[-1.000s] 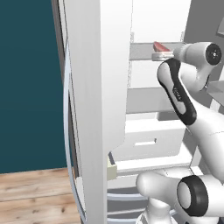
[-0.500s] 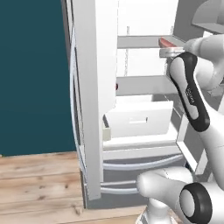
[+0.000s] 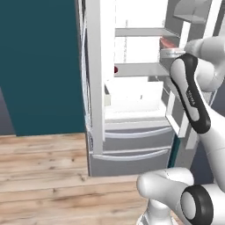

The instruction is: Take the cheese, steak, and tomato from the fridge and place them on the plate on the dining counter to create an appetizer plate.

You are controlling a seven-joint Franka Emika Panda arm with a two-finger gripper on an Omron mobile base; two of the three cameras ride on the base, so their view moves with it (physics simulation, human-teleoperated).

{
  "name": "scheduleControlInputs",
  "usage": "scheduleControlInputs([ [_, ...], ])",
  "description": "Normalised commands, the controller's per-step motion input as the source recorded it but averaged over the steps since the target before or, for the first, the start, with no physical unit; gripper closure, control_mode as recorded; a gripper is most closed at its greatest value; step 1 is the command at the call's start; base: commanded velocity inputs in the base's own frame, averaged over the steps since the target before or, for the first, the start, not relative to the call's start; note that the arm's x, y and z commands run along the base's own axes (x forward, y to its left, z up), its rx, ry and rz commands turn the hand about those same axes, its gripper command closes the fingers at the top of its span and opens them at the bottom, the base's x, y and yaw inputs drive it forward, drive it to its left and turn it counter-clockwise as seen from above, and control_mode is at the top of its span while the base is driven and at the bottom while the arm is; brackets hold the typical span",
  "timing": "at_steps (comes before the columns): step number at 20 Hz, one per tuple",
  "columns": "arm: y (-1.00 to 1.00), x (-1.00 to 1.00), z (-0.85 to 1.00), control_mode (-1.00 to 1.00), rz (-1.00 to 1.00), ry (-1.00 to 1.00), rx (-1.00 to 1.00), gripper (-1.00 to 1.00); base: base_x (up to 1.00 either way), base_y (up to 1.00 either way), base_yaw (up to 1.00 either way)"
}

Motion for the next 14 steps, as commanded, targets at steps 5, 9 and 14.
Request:
scheduleControlInputs([
  [5,0.0,0.0,0.0,1.0,0.0,0.0,0.0,1.0,-1.0,0.52,0.04],
  [9,0.0,0.0,0.0,1.0,0.0,0.0,0.0,1.0,-1.0,0.64,0.03],
  [14,0.0,0.0,0.0,1.0,0.0,0.0,0.0,1.0,-1.0,0.8,0.03],
])
